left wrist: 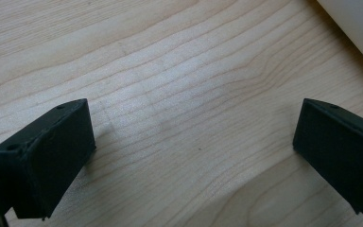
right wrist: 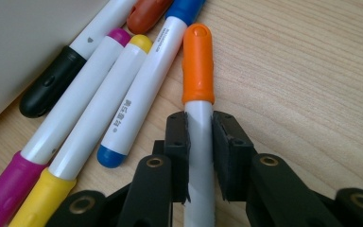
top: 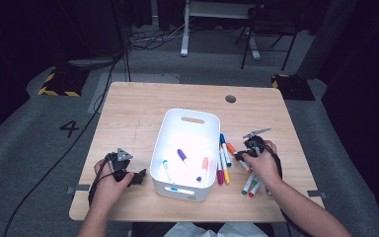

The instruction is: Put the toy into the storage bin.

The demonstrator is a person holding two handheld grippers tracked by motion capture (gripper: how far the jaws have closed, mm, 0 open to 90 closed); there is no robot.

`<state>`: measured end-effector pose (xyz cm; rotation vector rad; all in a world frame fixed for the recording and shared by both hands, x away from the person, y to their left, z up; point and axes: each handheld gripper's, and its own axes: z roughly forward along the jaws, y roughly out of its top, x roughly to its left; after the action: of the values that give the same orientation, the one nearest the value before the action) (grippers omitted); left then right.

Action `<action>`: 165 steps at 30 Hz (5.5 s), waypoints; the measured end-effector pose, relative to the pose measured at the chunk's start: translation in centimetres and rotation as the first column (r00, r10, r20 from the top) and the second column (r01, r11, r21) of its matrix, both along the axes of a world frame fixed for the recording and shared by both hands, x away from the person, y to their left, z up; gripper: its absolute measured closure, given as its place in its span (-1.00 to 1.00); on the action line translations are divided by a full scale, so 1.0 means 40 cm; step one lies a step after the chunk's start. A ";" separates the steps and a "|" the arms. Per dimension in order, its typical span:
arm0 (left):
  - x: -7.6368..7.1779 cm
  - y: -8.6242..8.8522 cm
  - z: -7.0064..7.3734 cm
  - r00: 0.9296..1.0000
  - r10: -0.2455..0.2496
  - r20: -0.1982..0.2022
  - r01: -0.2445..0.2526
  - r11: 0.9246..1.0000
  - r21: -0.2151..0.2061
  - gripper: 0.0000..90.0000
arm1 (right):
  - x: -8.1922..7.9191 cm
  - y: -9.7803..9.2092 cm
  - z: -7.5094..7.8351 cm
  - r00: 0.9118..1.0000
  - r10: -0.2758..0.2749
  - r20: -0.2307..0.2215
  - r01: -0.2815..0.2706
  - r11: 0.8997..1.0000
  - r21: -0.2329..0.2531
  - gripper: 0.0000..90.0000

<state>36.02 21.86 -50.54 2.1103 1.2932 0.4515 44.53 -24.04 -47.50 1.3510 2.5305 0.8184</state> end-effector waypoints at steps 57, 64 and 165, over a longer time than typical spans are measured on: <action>-0.046 -0.002 -0.002 1.000 0.028 0.002 -0.028 1.000 -0.003 -0.99 | -0.091 0.108 0.409 0.928 0.312 0.205 -0.329 0.943 0.056 0.71; -0.046 -0.003 -0.002 1.000 0.026 0.000 -0.026 1.000 -0.005 -1.00 | -0.089 0.161 0.424 0.920 0.333 0.206 -0.353 0.933 0.067 0.71; -0.039 0.002 -0.001 1.000 0.019 0.006 -0.019 1.000 -0.003 -0.99 | -0.059 0.301 0.346 0.878 0.456 0.142 -0.462 0.887 0.010 0.06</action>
<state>34.45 21.95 -50.59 2.0946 1.3109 0.4635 42.16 -12.01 -33.67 0.6667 2.7705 1.0069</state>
